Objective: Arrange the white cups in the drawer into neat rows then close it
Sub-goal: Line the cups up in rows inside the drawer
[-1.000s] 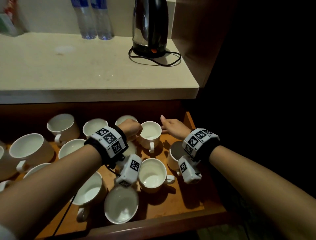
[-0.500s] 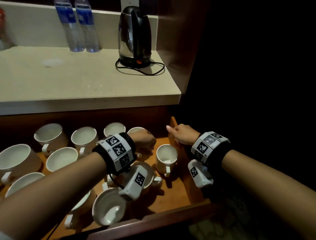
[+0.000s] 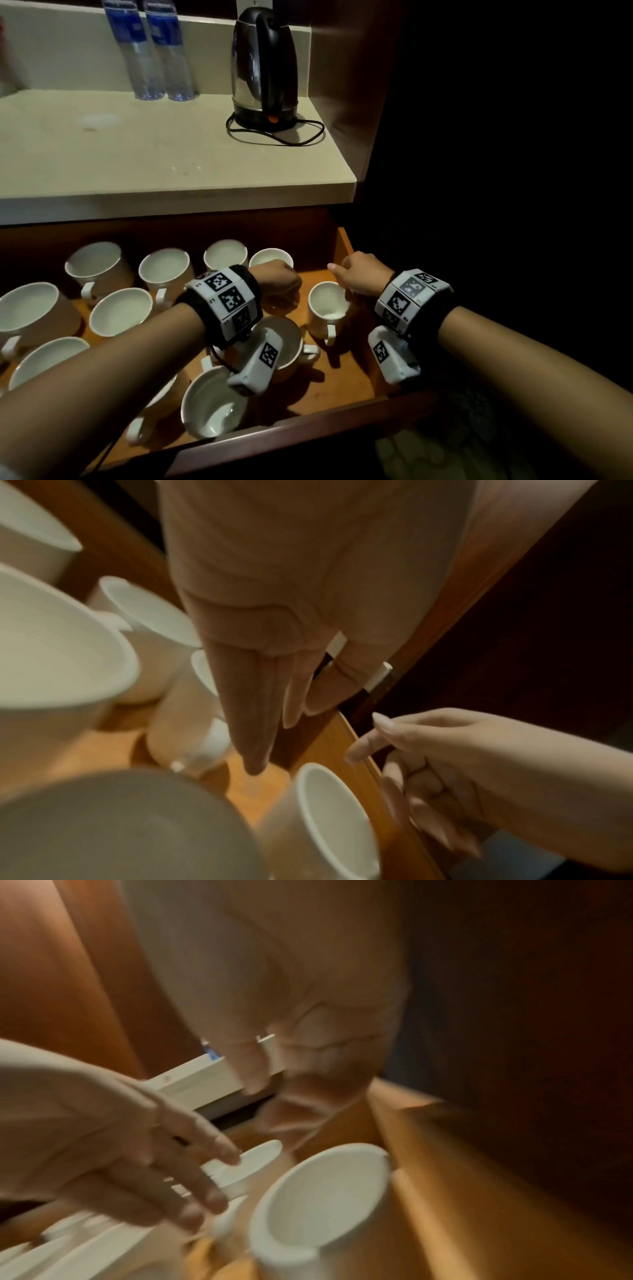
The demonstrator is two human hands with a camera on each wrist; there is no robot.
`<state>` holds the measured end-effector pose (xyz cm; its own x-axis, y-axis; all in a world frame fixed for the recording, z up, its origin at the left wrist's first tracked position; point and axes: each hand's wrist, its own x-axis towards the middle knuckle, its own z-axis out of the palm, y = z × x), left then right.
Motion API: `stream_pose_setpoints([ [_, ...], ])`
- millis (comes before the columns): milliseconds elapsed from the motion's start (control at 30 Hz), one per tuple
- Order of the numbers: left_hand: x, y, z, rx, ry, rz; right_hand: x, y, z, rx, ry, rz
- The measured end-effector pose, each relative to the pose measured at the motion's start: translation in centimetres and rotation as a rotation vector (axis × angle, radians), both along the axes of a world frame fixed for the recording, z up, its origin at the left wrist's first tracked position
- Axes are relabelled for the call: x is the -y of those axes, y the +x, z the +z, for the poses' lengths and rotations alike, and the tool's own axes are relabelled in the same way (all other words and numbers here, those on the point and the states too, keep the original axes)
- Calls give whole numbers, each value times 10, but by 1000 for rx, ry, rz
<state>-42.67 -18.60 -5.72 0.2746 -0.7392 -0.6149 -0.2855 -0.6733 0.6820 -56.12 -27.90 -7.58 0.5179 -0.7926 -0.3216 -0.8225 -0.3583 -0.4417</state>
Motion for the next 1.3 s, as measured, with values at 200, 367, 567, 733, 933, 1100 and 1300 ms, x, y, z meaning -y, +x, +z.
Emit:
stream_pose_setpoints([
  [200, -24, 26, 2, 45, 59, -24, -35, 26, 4, -35, 264, 187],
  [367, -41, 33, -2, 28, 96, -20, -47, 42, -12, -60, 317, 296],
  [567, -48, 35, -2, 23, 103, 17, -51, 53, -19, -261, 38, 494],
  [733, -53, 37, 2, -7, 91, 36, -49, 57, -18, -337, -17, 518],
  [933, -51, 31, 0, 9, 121, 15, -50, 55, -15, -418, -68, 538],
  [1100, -52, 31, -3, 22, 119, 21, -53, 61, -14, -335, -96, 634],
  [1300, -53, 36, -6, 29, 109, 59, -48, 58, -24, -323, -71, 562],
])
